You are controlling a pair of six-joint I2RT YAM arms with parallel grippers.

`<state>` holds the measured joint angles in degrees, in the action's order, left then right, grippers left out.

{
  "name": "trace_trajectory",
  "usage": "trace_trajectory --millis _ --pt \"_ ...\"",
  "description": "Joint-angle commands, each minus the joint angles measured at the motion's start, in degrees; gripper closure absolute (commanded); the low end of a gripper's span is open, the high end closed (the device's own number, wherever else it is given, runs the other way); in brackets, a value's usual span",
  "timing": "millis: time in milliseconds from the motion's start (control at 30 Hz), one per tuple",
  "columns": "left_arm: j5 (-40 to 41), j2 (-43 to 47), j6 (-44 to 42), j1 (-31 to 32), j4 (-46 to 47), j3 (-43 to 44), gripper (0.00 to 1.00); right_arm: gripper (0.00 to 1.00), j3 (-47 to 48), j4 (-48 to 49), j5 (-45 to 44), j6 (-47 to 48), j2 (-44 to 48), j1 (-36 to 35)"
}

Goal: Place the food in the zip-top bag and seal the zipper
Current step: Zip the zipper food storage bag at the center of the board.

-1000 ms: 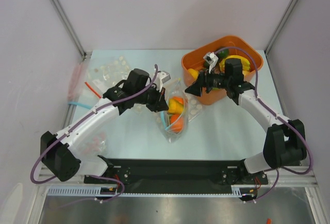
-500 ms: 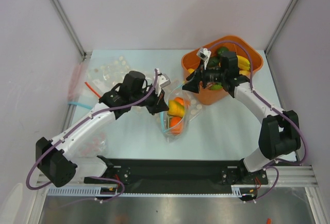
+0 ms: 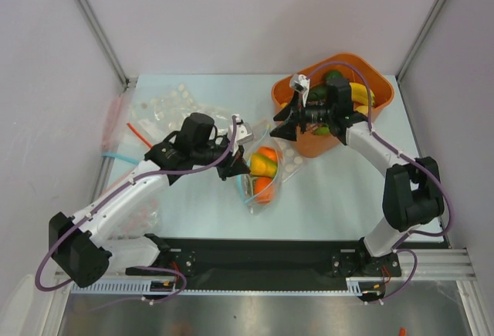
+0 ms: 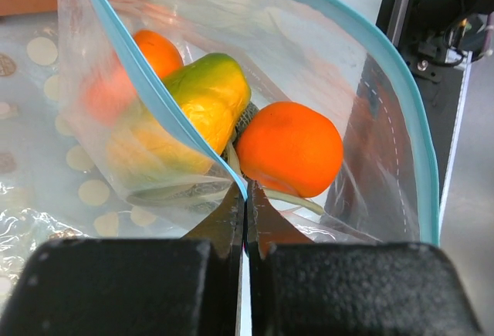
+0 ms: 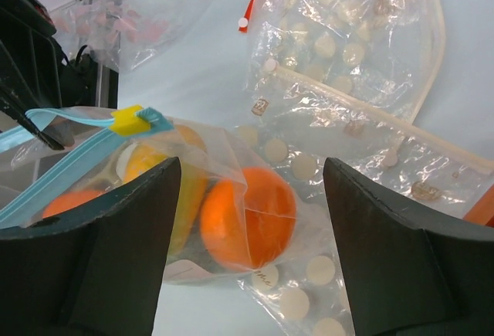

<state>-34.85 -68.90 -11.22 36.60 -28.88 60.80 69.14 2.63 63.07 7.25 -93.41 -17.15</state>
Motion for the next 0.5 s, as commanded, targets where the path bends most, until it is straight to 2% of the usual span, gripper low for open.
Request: trace_trajectory --millis 0,200,333,467 --pt "-2.0 1.7 -5.4 -0.2 -0.3 -0.4 1.00 0.21 2.6 5.0 3.8 3.6 -1.6 0.0" --pt "-0.8 1.5 -7.6 -0.2 -0.9 0.4 1.00 0.24 6.8 1.2 11.0 9.4 -4.3 0.1" --pt "-0.2 0.7 -8.5 -0.2 -1.4 0.6 1.00 0.25 7.7 2.1 16.8 10.6 -5.3 -0.1" --pt "0.6 -0.2 -8.2 -0.3 -1.2 1.3 1.00 0.35 10.0 -5.9 19.4 15.7 -5.0 -0.2"
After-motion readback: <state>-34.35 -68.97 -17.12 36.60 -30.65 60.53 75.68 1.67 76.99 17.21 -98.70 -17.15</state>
